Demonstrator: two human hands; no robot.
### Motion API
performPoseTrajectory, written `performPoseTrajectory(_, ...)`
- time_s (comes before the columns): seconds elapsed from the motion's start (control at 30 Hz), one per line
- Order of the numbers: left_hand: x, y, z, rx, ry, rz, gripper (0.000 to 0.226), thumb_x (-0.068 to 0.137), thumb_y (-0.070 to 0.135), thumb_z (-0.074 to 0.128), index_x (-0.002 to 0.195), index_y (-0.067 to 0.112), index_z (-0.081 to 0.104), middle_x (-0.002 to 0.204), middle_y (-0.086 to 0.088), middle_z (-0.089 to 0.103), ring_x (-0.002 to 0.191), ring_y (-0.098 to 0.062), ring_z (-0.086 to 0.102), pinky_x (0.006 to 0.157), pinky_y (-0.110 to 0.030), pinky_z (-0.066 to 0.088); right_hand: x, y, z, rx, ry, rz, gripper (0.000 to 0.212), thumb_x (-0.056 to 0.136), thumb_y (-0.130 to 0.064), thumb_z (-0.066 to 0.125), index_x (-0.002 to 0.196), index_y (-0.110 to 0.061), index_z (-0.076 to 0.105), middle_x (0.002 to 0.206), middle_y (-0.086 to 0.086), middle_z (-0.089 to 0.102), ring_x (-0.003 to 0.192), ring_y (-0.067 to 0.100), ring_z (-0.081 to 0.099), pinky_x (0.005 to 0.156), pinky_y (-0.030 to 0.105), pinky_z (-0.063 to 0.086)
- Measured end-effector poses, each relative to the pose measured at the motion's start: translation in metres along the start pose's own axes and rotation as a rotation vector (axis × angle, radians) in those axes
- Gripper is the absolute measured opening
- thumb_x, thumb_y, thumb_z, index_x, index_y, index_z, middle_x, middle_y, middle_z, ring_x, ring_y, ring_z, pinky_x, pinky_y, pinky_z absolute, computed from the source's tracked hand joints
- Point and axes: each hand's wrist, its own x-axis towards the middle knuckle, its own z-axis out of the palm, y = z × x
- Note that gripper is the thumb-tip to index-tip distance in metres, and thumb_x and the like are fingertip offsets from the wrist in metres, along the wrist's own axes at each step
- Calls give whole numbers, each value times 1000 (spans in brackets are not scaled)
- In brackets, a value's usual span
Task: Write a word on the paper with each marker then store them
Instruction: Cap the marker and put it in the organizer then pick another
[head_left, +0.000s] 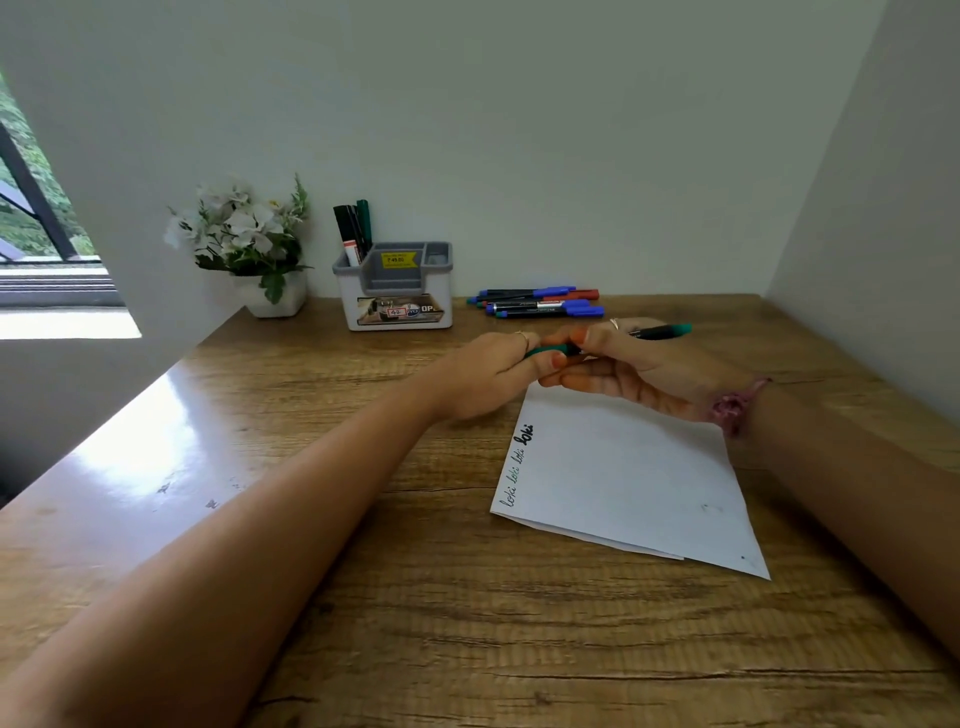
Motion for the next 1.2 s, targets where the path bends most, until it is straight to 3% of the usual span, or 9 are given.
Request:
performPoseTrajectory(0.23,-4,-4,-11,-104,-48,-4,32,99,34,36,73,21,48,67,7,48,58,1,45,58,-15,38,-3,-5,1,37,-64,63,32,95,-19,44,119,-3,58,113,20,67,107,26,65,87,26,54)
performPoseTrajectory(0.33,-5,-6,-13,-157,-58,-43,34,99,35,35,78,13,50,69,3,49,58,1,46,59,-13,40,-2,-7,2,0,-68,34,31,96,-22,40,115,-7,60,108,16,70,100,22,68,82,25,56)
performPoseTrajectory(0.47,-9,-15,-14,-94,-67,-124,33,99,40,28,89,27,56,73,8,50,67,-3,46,64,-20,37,-2,-7,-6,-91,66,14,36,100,-22,31,105,-11,65,88,8,75,79,16,72,65,20,56)
performPoseTrajectory(0.63,-12,-32,-13,-187,29,-257,20,100,33,35,106,25,52,80,15,48,73,1,46,64,-17,33,-2,-3,-16,-138,71,-8,27,88,-25,44,104,-15,64,75,2,72,72,16,70,62,21,54)
performPoseTrajectory(0.73,-9,-28,-9,-176,-43,-207,18,93,39,50,109,32,50,91,17,51,82,-1,50,66,-18,35,2,0,-10,-134,-14,-7,25,78,-15,49,99,-10,61,74,5,71,72,18,70,63,24,57)
performPoseTrajectory(0.9,-10,-25,-10,-42,-150,-97,38,86,43,60,122,32,54,110,6,61,92,-4,53,74,-20,41,12,-1,4,-290,-81,8,21,87,9,48,88,-5,64,64,5,68,61,16,66,60,23,57)
performPoseTrajectory(1.03,-8,-29,-8,-31,-172,-63,25,83,48,61,106,37,63,96,-6,67,84,-21,57,72,-35,43,23,3,9,-415,-77,-11,11,89,6,49,84,1,57,52,5,63,45,14,60,45,21,50)
performPoseTrajectory(1.1,-7,-33,-7,-18,-174,-29,22,78,59,58,100,54,54,96,-2,68,82,-19,58,70,-35,44,29,7,11,-438,-38,-48,10,88,3,49,80,-2,53,49,6,59,40,14,54,41,20,45)
performPoseTrajectory(1.2,-6,-37,-4,-24,-161,-16,25,73,63,53,96,53,56,90,0,69,76,-14,57,66,-31,43,34,19,14,-416,-13,-96,2,76,-8,52,74,-7,53,57,18,56,40,14,50,40,20,42)
